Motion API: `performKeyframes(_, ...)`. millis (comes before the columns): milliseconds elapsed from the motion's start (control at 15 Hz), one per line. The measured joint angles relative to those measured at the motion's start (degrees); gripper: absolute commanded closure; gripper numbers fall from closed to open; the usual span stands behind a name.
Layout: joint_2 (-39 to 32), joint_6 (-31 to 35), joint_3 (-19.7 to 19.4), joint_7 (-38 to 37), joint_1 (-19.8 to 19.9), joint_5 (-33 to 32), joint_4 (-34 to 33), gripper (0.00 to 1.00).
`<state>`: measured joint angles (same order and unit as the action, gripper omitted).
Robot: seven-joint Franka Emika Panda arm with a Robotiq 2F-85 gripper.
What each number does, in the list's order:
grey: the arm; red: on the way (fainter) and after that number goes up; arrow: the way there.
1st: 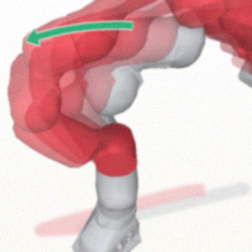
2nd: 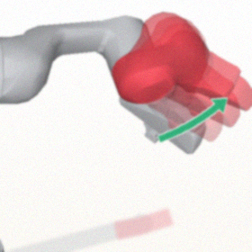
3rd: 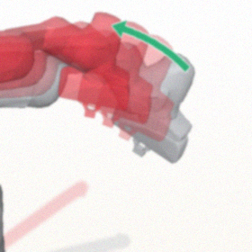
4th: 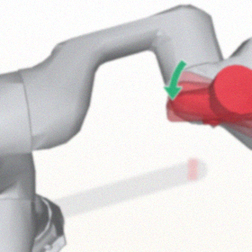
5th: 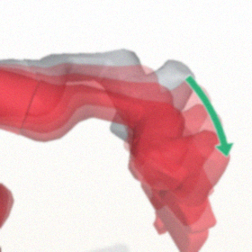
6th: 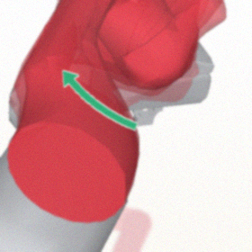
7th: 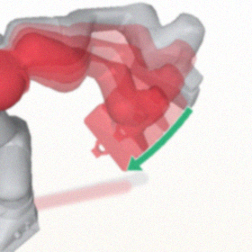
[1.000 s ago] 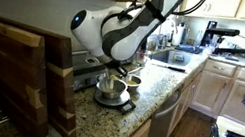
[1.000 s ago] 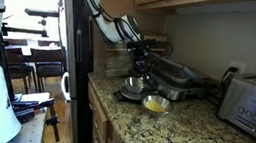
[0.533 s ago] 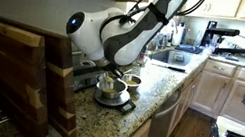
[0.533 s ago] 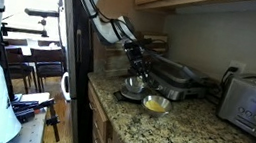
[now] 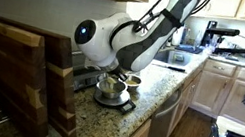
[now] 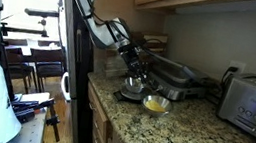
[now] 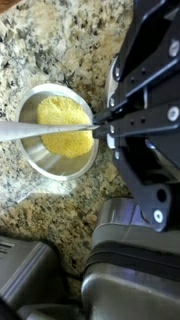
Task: Use the spoon to get some contents from the bowl on the right and put them into the one on the left
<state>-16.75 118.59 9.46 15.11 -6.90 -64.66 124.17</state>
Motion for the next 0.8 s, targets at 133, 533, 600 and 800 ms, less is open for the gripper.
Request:
performKeyframes(133,1.4,0.7,0.0,-2.0,-0.2,-2.3,1.7,0.97)
performKeyframes(533,4.5,1.3,0.2,-9.3,-0.7,-8.5,5.8,0.97)
performKeyframes(600,4.7,1.3,0.2,-11.0,-0.7,-9.6,6.4,0.97)
performKeyframes(800,4.8,1.3,-0.1,-16.6,-0.6,-13.7,7.6,0.97)
